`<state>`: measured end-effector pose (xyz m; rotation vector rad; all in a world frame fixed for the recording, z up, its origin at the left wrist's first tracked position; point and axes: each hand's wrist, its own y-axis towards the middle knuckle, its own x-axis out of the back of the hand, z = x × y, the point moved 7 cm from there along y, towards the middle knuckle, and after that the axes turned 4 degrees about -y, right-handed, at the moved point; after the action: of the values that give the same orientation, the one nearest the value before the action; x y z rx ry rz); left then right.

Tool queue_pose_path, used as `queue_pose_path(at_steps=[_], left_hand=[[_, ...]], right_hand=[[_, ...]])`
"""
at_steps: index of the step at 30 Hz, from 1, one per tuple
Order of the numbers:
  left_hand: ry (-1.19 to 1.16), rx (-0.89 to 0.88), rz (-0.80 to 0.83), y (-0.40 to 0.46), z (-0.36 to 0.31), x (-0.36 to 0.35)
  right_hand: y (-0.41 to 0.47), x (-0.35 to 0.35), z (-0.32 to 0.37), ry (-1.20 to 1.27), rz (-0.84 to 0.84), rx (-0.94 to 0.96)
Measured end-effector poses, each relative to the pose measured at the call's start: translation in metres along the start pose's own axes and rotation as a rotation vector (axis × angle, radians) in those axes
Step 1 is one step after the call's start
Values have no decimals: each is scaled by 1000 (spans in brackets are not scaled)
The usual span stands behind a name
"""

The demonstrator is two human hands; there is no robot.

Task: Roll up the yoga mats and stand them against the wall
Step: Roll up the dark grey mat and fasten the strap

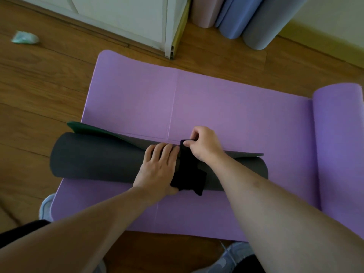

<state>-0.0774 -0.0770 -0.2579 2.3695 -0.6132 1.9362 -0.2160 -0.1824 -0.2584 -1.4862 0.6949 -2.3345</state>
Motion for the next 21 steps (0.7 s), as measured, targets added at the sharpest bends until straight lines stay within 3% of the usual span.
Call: queue_pose_path(at_steps=[4,9,10,12,14,19,21], left_hand=[[-8,8,14,-4,0,-2],[-12,19,27,-7,0,-5],[-18,18,24,-7,0,-5],[-38,3,9,-9,-2,-4],[-47,-11,2,-13,-4,-2],[-37,-66,18,-5,4,9],[27,-101,76,0,14,10]], right_hand=[[8,-13,-5,-3,-18,-5],[-6,20,14,-31,-170,190],[-17,15,18,-73,-128,265],[-45,-20,17,-298,142,377],[-53,-36,10,-362,300,344],[-42,-1,1,-22,419,138],[-48,19,-16,-169,447,151]])
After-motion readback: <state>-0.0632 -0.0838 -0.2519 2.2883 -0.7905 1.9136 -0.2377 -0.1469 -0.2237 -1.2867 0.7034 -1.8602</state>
